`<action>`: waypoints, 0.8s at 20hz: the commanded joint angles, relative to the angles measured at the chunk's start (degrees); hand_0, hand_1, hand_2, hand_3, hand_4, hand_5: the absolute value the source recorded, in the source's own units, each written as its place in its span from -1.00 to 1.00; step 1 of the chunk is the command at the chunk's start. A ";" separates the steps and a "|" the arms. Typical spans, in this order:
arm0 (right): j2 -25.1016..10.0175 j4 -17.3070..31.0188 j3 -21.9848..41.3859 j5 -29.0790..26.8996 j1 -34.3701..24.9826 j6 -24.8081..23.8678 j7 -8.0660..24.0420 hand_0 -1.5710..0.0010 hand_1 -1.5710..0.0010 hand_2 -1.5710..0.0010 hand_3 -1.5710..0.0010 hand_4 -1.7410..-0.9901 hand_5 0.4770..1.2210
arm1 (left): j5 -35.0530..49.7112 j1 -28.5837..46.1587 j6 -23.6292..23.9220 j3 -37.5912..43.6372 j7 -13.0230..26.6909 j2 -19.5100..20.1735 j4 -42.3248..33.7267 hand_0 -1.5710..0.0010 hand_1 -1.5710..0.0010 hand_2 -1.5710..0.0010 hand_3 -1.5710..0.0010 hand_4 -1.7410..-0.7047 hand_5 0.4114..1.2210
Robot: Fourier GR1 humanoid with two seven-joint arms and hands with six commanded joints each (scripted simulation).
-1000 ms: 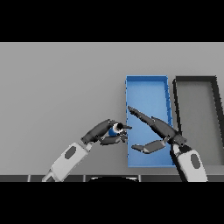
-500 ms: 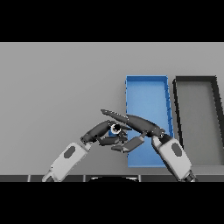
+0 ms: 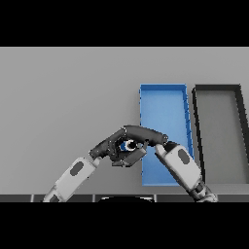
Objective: Pick up the blue pipe and place it into the blue bin.
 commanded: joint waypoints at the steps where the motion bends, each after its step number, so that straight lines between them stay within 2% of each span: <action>1: 0.28 0.27 0.31 -1.70 -0.26 -0.17 0.26 -0.44 -0.43 -0.46 -0.22 -0.52 -0.49 | 0.72 0.78 0.25 0.09 -0.47 -0.83 -0.34 -0.35 -0.30 -0.23 -0.20 -0.74 1.00; 2: 0.44 0.67 0.58 -2.75 -0.42 -0.52 0.67 -0.56 -0.55 -0.57 -0.38 -0.43 -0.33 | 1.28 1.03 -0.03 0.65 -1.08 -0.98 -0.26 -0.48 -0.44 -0.34 -0.36 -0.79 1.00; 3: 0.86 0.88 0.72 -3.65 -0.20 -0.92 -0.45 -0.64 -0.64 -0.65 -0.50 -0.34 -0.06 | 2.49 1.64 -0.07 1.39 -1.39 -1.65 -0.45 -0.59 -0.55 -0.42 -0.49 -0.83 1.00; 5: 0.40 1.74 0.76 -3.16 -0.05 -1.09 -4.63 -0.77 -0.77 -0.78 -0.68 -0.23 0.32 | 3.11 2.55 -0.08 1.94 -1.70 -3.13 -0.59 -0.74 -0.71 -0.60 -0.67 -0.89 1.00; 6: -0.01 0.59 1.95 0.18 0.43 -1.03 -8.11 -0.82 -0.81 -0.82 -0.74 -0.20 0.46 | 3.09 2.82 -0.50 2.10 -2.47 -3.24 -0.85 -0.79 -0.77 -0.67 -0.74 -0.92 1.00; 7: -0.67 0.39 2.53 2.61 0.33 -1.14 -10.28 -0.85 -0.85 -0.86 -0.80 -0.22 0.57 | 3.17 2.19 -0.72 2.49 -1.70 -3.52 -0.33 -0.83 -0.82 -0.72 -0.79 -0.93 1.00; 9: -1.15 0.31 2.96 2.93 -0.14 -1.58 -8.99 -0.91 -0.90 -0.91 -0.87 -0.26 0.72 | 3.27 2.13 -0.90 2.63 -2.20 -3.93 0.46 -0.89 -0.88 -0.77 -0.87 -0.96 1.00; 10: -1.30 0.55 2.42 1.27 -0.80 -2.12 -7.86 -0.93 -0.92 -0.93 -0.90 -0.28 0.78 | 3.35 2.30 -0.64 2.82 -2.61 -3.77 0.14 -0.91 -0.91 -0.78 -0.89 -0.97 1.00; 11: -1.06 0.64 2.43 -0.07 -0.82 -2.91 -8.05 -0.94 -0.94 -0.94 -0.92 -0.29 0.82 | 4.35 2.57 -1.05 3.20 -2.33 -3.51 -0.61 -0.93 -0.92 -0.77 -0.91 -0.97 1.00; 12: -1.32 0.22 2.44 -0.79 -0.38 -3.60 -8.48 -0.95 -0.95 -0.95 -0.93 -0.30 0.86 | 3.16 2.62 -0.86 2.85 -3.47 -3.03 -0.69 -0.83 -0.72 -0.55 -0.70 -0.82 1.00; 14: -1.61 -0.38 3.30 -2.55 0.16 -4.82 -7.86 -0.97 -0.97 -0.97 -0.96 -0.32 0.91 | -0.34 1.95 -2.10 1.83 -4.67 -0.79 -1.02 -0.18 -0.10 0.00 -0.09 -0.37 1.00; 15: -1.67 -0.34 3.39 -2.57 -0.23 -4.67 -6.36 -0.98 -0.98 -0.98 -0.97 -0.33 0.93 | -2.05 1.63 -3.30 1.25 -5.25 -0.07 -0.66 0.06 0.12 0.20 0.13 -0.16 1.00; 16: -1.62 -0.34 3.65 -1.64 -0.01 -4.60 -6.37 -0.98 -0.98 -0.98 -0.97 -0.33 0.94 | -3.25 1.21 -4.00 1.32 -5.26 0.31 -0.25 0.25 0.29 0.36 0.30 0.01 1.00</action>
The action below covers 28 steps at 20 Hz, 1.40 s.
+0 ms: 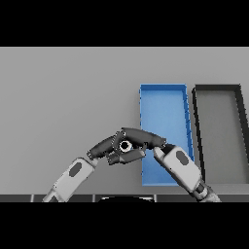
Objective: Pick up the blue pipe and place it into the blue bin.
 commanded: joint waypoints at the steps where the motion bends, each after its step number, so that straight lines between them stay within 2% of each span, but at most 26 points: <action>1: -0.24 -0.11 -0.09 -0.24 -0.12 0.51 0.19 -0.98 -0.98 -0.98 -0.98 -0.34 0.95 | -0.87 0.11 -0.23 -0.04 -0.25 0.35 -0.15 0.40 0.43 0.49 0.44 0.15 0.92; 3: 0.57 -0.29 0.03 -0.58 -0.05 0.73 0.65 -0.99 -0.99 -0.99 -0.99 -0.34 0.97 | -1.94 0.04 -0.11 0.01 -0.53 0.48 -0.03 0.61 0.64 0.67 0.64 0.35 0.50; 4: 0.32 -0.59 -0.49 -0.87 -0.11 0.96 -0.71 -0.99 -0.99 -0.99 -0.99 -0.34 0.98 | -2.28 -0.32 0.32 0.20 0.33 0.37 0.35 0.69 0.71 0.74 0.72 0.43 0.28; 6: 0.34 -0.71 -0.19 -0.39 0.16 1.16 -1.30 -0.99 -0.99 -1.00 -0.99 -0.35 0.98 | -2.32 0.32 0.31 0.11 1.64 0.90 -0.29 0.80 0.81 0.83 0.82 0.54 -0.08; 10: 0.35 -0.63 -0.39 0.77 -0.56 0.56 -0.79 -1.00 -1.00 -1.00 -1.00 -0.34 0.99 | -2.35 -0.08 0.60 0.41 2.36 0.64 0.31 0.92 0.92 0.93 0.93 0.65 -0.44; 14: 0.71 -0.07 -0.76 -0.91 -0.37 0.72 -0.76 -1.00 -1.00 -1.00 -1.00 -0.33 1.00 | -0.22 -0.82 0.12 1.52 5.12 -0.53 1.73 0.97 0.97 0.97 0.97 0.63 -0.59; 16: 0.96 -0.29 -1.44 -2.55 -1.30 -0.60 0.86 -1.00 -1.00 -1.00 -1.00 -0.33 1.00 | -0.73 0.02 0.52 1.02 5.08 -0.48 1.03 0.98 0.98 0.98 0.98 0.63 -0.63; 18: 0.45 -1.92 -2.27 -7.96 -1.42 -1.95 3.68 -1.00 -1.00 -1.00 -1.00 -0.33 1.00 | -0.65 0.19 0.71 1.34 6.74 -0.41 1.68 0.99 0.99 0.99 0.99 0.62 -0.66; 20: -0.82 -3.03 -3.78 -13.29 -3.28 -3.91 6.64 -1.00 -1.00 -1.00 -1.00 -0.57 1.00 | -0.90 0.79 0.78 0.88 6.41 -0.79 1.98 0.99 0.99 0.99 0.99 0.60 -0.70; 21: -1.20 -3.24 -4.43 -15.64 -4.79 -5.43 9.45 -1.00 -1.00 -1.00 -1.00 -0.66 1.00 | -0.59 0.93 0.58 0.86 6.46 -0.66 1.53 0.99 0.99 0.99 0.99 0.60 -0.72; 22: -1.36 -3.06 -5.85 -18.53 -6.78 -7.26 12.20 -1.00 -1.00 -1.00 -1.00 -0.73 1.00 | -0.24 0.85 0.54 0.93 6.50 -0.62 1.21 0.99 0.99 1.00 0.99 0.60 -0.75; 23: -2.36 -2.59 -7.56 -21.78 -8.24 -8.20 13.57 -1.00 -1.00 -1.00 -1.00 -0.78 1.00 | -0.17 1.02 0.47 0.82 6.96 -0.43 0.94 1.00 1.00 1.00 1.00 0.59 -0.76; 24: -2.89 -3.87 -8.96 -25.27 -10.17 -11.20 14.93 -1.00 -1.00 -1.00 -1.00 -0.83 0.93 | -0.10 0.90 0.52 0.92 7.36 -0.43 0.83 1.00 1.00 1.00 1.00 0.59 -0.77; 27: -5.84 -2.32 -14.46 -33.57 -18.67 -15.90 13.81 -1.00 -1.00 -1.00 -1.00 -0.91 0.78 | -0.14 1.13 0.22 0.51 8.47 -0.30 0.36 1.00 1.00 1.00 1.00 0.59 -0.77; 28: -6.95 -0.21 -15.87 -32.58 -21.88 -15.51 12.61 -1.00 -1.00 -1.00 -1.00 -0.93 0.77 | -0.50 1.51 0.35 0.12 8.20 -0.25 -0.04 1.00 1.00 1.00 1.00 0.59 -0.77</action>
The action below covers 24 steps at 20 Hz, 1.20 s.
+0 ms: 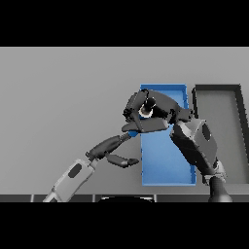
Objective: Pick up the blue pipe and place it into the blue bin.
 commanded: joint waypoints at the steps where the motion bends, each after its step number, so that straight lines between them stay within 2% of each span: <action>1: -0.95 1.26 -1.37 0.45 -2.35 -0.46 -0.37 -1.00 -1.00 -1.00 -1.00 -0.94 0.75 | -0.19 -0.20 0.03 0.09 -0.20 0.25 -0.12 1.00 1.00 1.00 1.00 0.60 -0.78; 3: -2.92 4.07 -4.56 1.40 -5.83 -2.85 -1.30 -1.00 -1.00 -1.00 -1.00 -0.96 0.71 | -0.53 0.35 0.20 -0.32 -0.77 0.33 -0.71 1.00 1.00 1.00 1.00 0.61 -0.78; 5: -4.54 9.68 -6.58 5.29 -9.18 -4.22 -1.50 -1.00 -1.00 -1.00 -1.00 -0.98 0.72 | 0.25 0.57 -0.25 0.00 -0.78 0.56 -0.90 1.00 1.00 1.00 1.00 0.61 -0.80; 7: -5.88 13.80 -8.88 7.58 -8.90 -5.54 -0.64 -1.00 -1.00 -1.00 -1.00 -0.98 0.76 | 1.21 0.71 -0.69 0.54 -0.60 1.13 -1.75 1.00 1.00 1.00 1.00 0.61 -0.80; 8: -6.54 16.45 -9.49 9.99 -8.05 -4.77 -1.08 -1.00 -1.00 -1.00 -1.00 -0.99 0.77 | 1.16 0.58 -0.60 0.58 -0.22 0.89 -1.28 1.00 1.00 1.00 1.00 0.60 -0.80; 10: -7.04 20.36 -10.96 12.78 -5.76 -4.82 0.14 -1.00 -1.00 -1.00 -1.00 -0.99 0.75 | 1.25 0.29 -0.53 1.16 -0.06 1.08 -0.69 1.00 1.00 1.00 1.00 0.60 -0.81; 13: -6.96 22.70 -12.52 15.53 -0.15 -4.47 1.98 -1.00 -1.00 -1.00 -1.00 -1.00 0.72 | 0.90 0.62 -0.32 1.01 -0.32 1.01 -0.55 1.00 1.00 1.00 1.00 0.63 -0.81; 18: -4.25 21.22 -12.39 20.27 10.84 -6.90 6.77 -1.00 -1.00 -1.00 -1.00 -1.00 0.73 | 1.28 0.70 -0.28 1.24 -0.16 0.81 -0.53 1.00 1.00 1.00 1.00 0.65 -0.85; 20: -4.97 22.11 -10.37 20.28 14.32 -8.44 7.28 -1.00 -1.00 -1.00 -1.00 -1.00 0.73 | 0.84 0.57 -0.19 0.79 -0.64 0.11 0.22 1.00 1.00 1.00 1.00 0.65 -0.86; 22: -7.25 22.21 -6.52 18.64 17.88 -9.91 7.27 -1.00 -1.00 -1.00 -1.00 -1.00 0.73 | 1.18 -0.02 -0.28 1.52 -0.97 0.71 0.17 1.00 1.00 1.00 1.00 0.66 -0.87; 24: -9.01 23.38 -3.58 17.49 19.13 -10.36 7.23 -1.00 -1.00 -1.00 -1.00 -0.77 0.74 | 1.48 0.49 -0.47 1.41 -0.66 0.85 -0.26 1.00 1.00 1.00 1.00 0.66 -0.87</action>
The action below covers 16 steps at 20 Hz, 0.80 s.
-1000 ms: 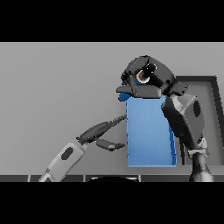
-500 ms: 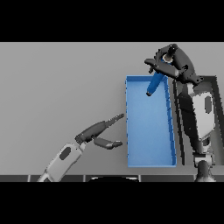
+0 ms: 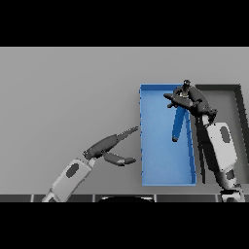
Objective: Pick up the blue pipe and place it into the blue bin.
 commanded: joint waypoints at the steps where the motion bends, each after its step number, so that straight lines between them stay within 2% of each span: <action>1: -0.48 0.37 1.08 -0.65 0.78 -0.34 0.04 -1.00 -1.00 -1.00 -1.00 -0.68 0.73 | 0.12 -0.16 0.02 0.23 0.06 0.19 -0.29 1.00 1.00 1.00 1.00 0.66 -0.87; 2: -1.86 1.95 3.90 -2.25 1.83 -1.18 0.18 -1.00 -1.00 -1.00 -1.00 -0.60 0.71 | 0.46 -0.34 -0.28 0.50 0.30 0.54 -0.21 1.00 1.00 1.00 1.00 0.65 -0.88; 3: -3.23 3.55 7.45 -4.06 2.04 -2.97 0.18 -1.00 -1.00 -1.00 -0.69 -0.62 0.70 | 0.42 -0.53 0.03 0.17 1.11 -0.25 -0.26 1.00 1.00 1.00 1.00 0.65 -0.89; 4: -5.96 5.04 11.90 -8.02 1.47 -6.17 0.17 -0.99 -0.86 -0.77 -0.43 -0.48 0.76 | 0.62 0.17 0.22 0.16 1.13 -0.08 -1.06 1.00 1.00 1.00 1.00 0.65 -0.89; 6: -8.38 6.07 17.89 -13.32 0.27 -9.13 -0.29 -0.33 -0.19 -0.13 0.09 -0.24 0.85 | 0.39 -0.11 0.17 0.01 1.86 -0.19 -0.59 1.00 1.00 1.00 1.00 0.65 -0.90; 7: -10.43 7.45 22.18 -16.98 -1.20 -11.16 0.19 -0.06 0.05 0.09 0.27 -0.07 0.88 | -0.12 -0.09 0.23 -0.28 1.09 -0.24 -0.38 1.00 1.00 1.00 1.00 0.65 -0.90; 8: -12.44 8.05 25.39 -20.59 -2.56 -11.84 0.19 0.15 0.24 0.27 0.41 0.07 0.83 | -0.05 -0.27 0.16 -0.17 1.36 -0.32 -0.02 1.00 1.00 1.00 1.00 0.65 -0.89; 9: -14.38 7.43 28.70 -21.90 -3.33 -10.37 0.19 0.32 0.39 0.42 0.53 0.21 0.78 | -0.14 -0.33 0.31 -0.16 1.73 -0.57 0.47 1.00 1.00 1.00 1.00 0.65 -0.90; 10: -15.76 6.97 31.56 -22.46 -4.13 -10.20 0.19 0.45 0.51 0.54 0.63 0.33 0.62 | 0.03 -0.32 0.05 -0.23 1.56 -0.44 0.16 1.00 1.00 1.00 1.00 0.64 -0.90; 12: -16.59 6.76 35.26 -19.06 -5.93 -9.77 0.17 0.65 0.69 0.70 0.76 0.50 0.34 | 0.43 -0.20 0.00 -0.10 1.11 -0.33 -0.55 1.00 1.00 1.00 1.00 0.64 -0.90; 14: -16.81 8.06 37.84 -14.62 -6.36 -8.17 -0.95 0.78 0.80 0.81 0.85 0.58 0.10 | -0.20 -0.50 0.27 -0.31 1.50 -0.67 0.23 1.00 1.00 1.00 1.00 0.63 -0.90; 16: -16.29 9.62 38.41 -12.65 -7.15 -7.57 -2.82 0.86 0.87 0.88 0.90 0.64 -0.08 | -0.31 -0.65 0.26 -0.18 0.99 -0.52 0.40 1.00 1.00 1.00 1.00 0.63 -0.90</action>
